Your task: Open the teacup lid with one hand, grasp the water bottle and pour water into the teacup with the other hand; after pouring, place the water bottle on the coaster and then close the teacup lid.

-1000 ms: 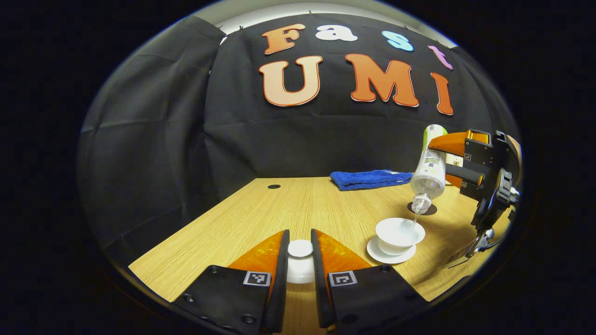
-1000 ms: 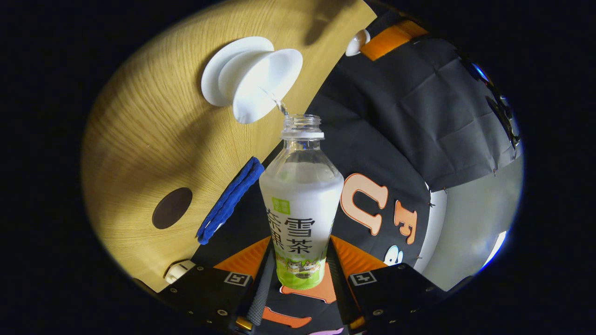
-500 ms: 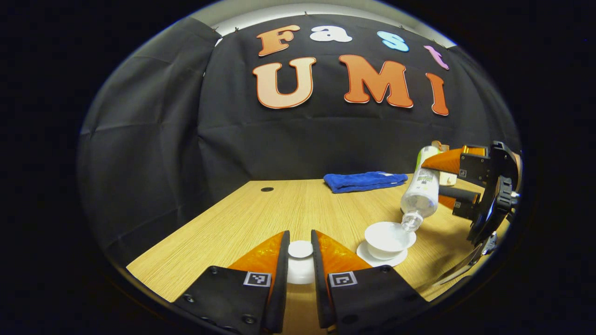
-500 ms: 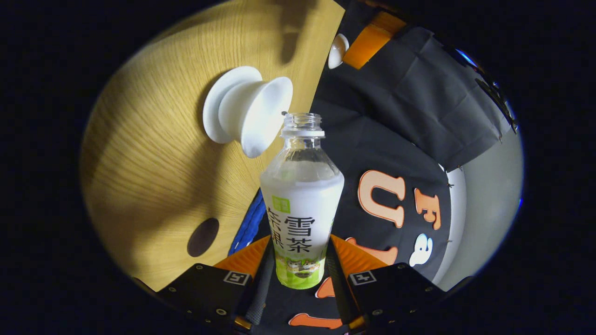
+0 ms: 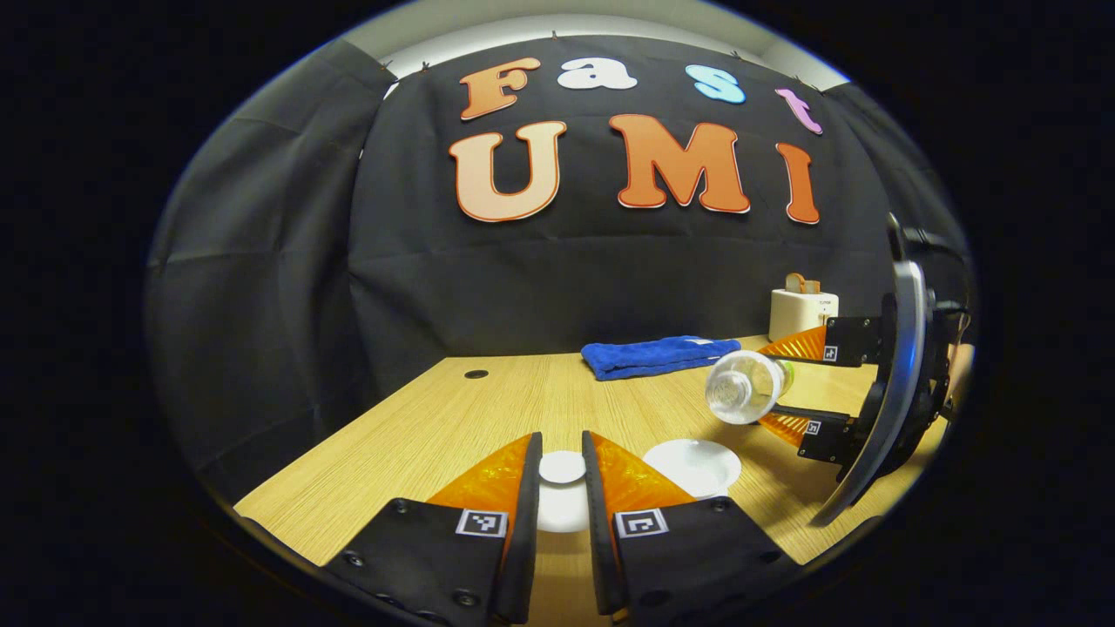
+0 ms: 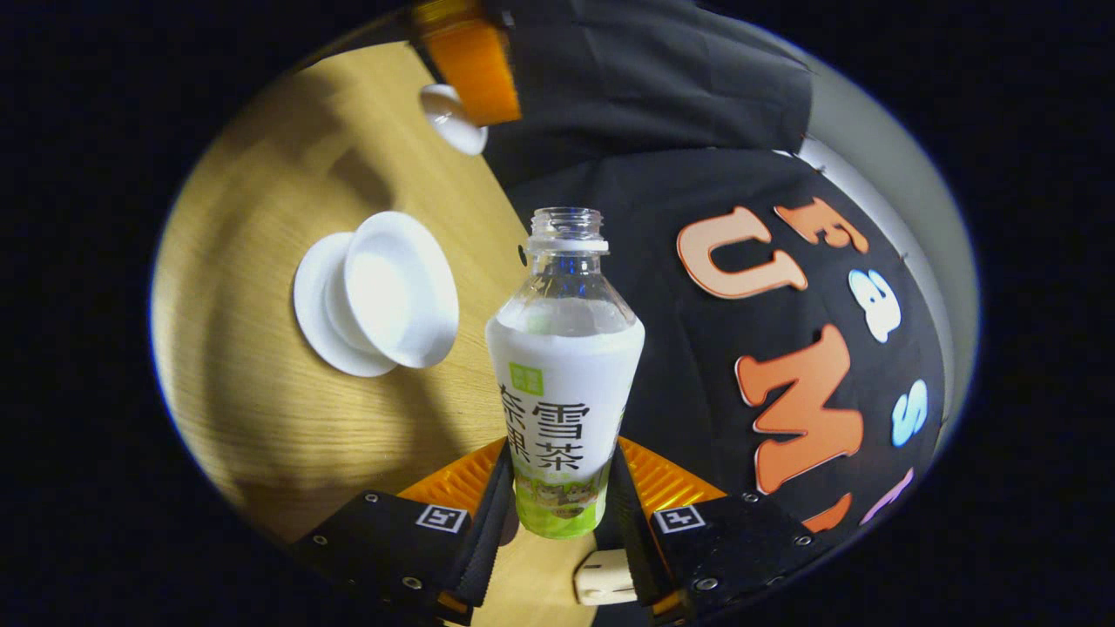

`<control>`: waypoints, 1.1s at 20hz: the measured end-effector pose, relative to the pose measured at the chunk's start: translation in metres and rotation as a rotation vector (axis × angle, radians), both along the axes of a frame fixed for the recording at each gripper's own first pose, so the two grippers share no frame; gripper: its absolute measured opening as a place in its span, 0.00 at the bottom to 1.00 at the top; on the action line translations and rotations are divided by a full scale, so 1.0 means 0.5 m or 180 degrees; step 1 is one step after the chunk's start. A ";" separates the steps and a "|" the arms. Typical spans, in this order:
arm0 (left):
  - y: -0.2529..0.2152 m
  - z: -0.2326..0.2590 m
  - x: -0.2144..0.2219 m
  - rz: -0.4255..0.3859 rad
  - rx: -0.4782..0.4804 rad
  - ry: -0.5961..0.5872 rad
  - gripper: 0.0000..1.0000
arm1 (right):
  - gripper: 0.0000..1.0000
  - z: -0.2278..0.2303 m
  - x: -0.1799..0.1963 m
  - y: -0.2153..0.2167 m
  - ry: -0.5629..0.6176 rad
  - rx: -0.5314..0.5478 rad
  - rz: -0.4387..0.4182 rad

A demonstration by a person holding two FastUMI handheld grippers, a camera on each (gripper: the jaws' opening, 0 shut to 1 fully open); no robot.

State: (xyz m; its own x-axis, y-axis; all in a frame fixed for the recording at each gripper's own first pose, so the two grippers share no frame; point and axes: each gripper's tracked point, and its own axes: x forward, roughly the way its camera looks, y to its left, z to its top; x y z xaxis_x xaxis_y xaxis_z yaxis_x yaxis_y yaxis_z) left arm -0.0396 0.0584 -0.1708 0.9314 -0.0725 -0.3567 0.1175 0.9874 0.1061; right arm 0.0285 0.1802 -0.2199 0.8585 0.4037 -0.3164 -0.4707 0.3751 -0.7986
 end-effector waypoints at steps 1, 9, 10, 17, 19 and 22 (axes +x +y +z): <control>-0.011 0.003 0.003 -0.0022 -0.0003 -0.0012 0.31 | 0.64 -0.009 0.002 0.001 0.0108 0.0171 -0.0070; -0.082 0.034 0.022 -0.0180 -0.0082 -0.0141 0.31 | 0.63 -0.032 -0.012 0.017 0.0984 0.1751 -0.0529; -0.087 0.036 0.023 -0.0185 -0.0082 -0.0151 0.31 | 0.63 -0.033 -0.014 0.018 0.1058 0.1910 -0.0614; -0.087 0.042 0.024 -0.0158 -0.0087 -0.0178 0.31 | 0.61 -0.047 -0.021 0.044 0.1678 0.2862 -0.1138; -0.090 0.041 0.023 -0.0156 -0.0099 -0.0168 0.31 | 0.64 -0.053 -0.025 0.040 0.1753 0.2943 -0.1269; -0.094 0.035 0.023 -0.0153 -0.0085 -0.0156 0.31 | 0.64 -0.072 -0.040 0.045 0.1969 0.2980 -0.1350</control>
State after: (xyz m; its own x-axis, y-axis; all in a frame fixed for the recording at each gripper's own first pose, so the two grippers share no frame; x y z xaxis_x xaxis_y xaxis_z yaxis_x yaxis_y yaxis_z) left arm -0.0279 0.0114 -0.1534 0.9429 -0.1266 -0.3082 0.1603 0.9833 0.0865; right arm 0.0087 0.2029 -0.2557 0.7848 0.4189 -0.4567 -0.3769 0.9076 0.1849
